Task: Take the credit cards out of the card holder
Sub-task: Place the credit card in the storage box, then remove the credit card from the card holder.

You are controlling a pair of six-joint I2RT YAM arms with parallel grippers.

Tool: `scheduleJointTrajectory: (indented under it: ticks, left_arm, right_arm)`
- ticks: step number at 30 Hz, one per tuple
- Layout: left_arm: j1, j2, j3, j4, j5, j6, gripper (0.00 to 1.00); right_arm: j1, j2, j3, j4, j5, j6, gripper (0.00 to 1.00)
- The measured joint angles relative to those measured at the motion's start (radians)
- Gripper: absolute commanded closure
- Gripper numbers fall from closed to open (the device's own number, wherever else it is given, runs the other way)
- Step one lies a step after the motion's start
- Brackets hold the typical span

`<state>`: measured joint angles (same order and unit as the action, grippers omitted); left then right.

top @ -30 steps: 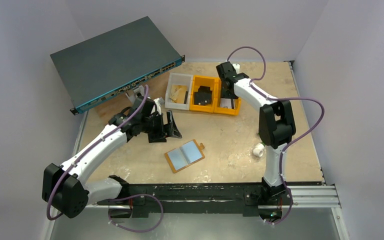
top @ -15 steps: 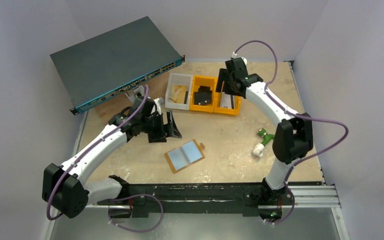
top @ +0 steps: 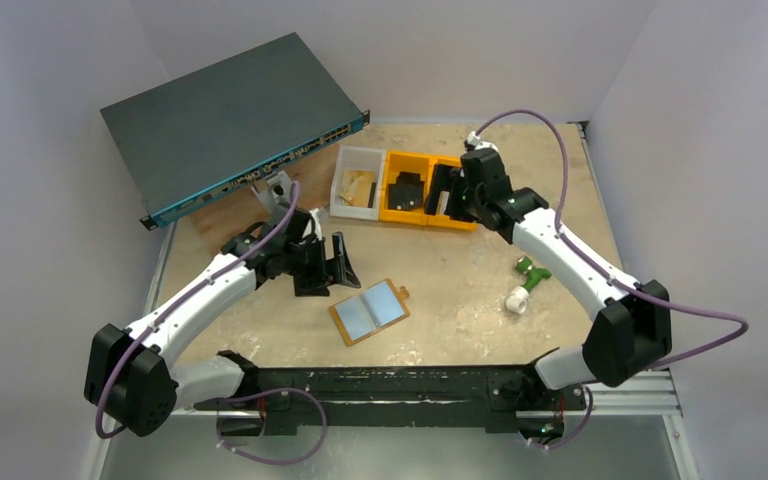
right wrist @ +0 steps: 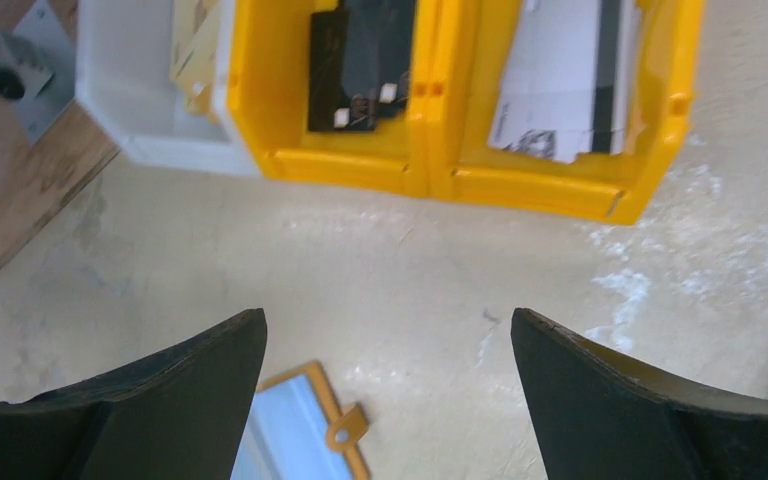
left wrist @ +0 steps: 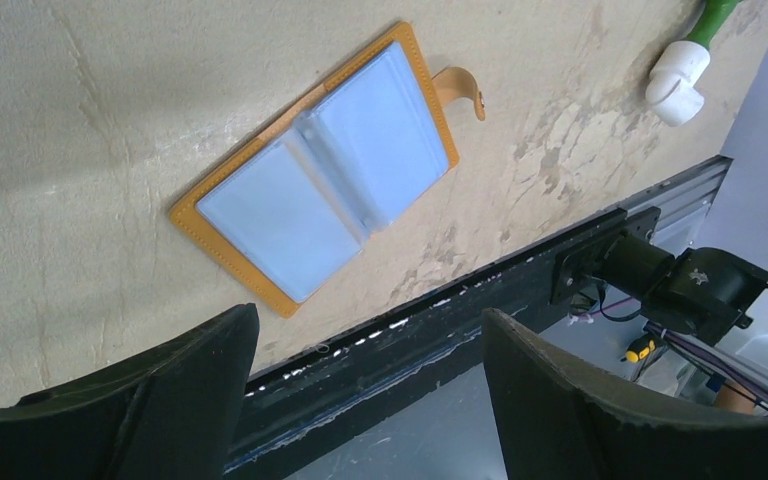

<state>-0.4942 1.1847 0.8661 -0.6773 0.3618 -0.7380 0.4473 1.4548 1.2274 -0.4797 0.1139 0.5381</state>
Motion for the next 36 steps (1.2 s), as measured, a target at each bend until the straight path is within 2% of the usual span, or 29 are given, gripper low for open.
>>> scheduleJointTrajectory:
  ticks: [10, 15, 24, 36]
  left_arm:
    - [0.000, 0.000, -0.027, 0.000, 0.000, 0.000, 0.18]
    - [0.001, 0.000, -0.041, 0.002, 0.000, 0.000, 0.18]
    - [0.003, 0.000, -0.092, -0.002, -0.095, -0.038, 0.16]
    - [0.003, -0.005, -0.150, -0.005, -0.112, -0.066, 0.16]
  right_arm:
    - [0.293, -0.066, -0.166, 0.081, -0.031, 0.059, 0.05]
    - [0.377, -0.064, -0.228, 0.094, -0.040, 0.066, 0.06]
    - [0.490, 0.008, -0.274, 0.137, -0.074, 0.077, 0.09]
    - [0.536, 0.126, -0.255, 0.172, -0.058, 0.075, 0.19]
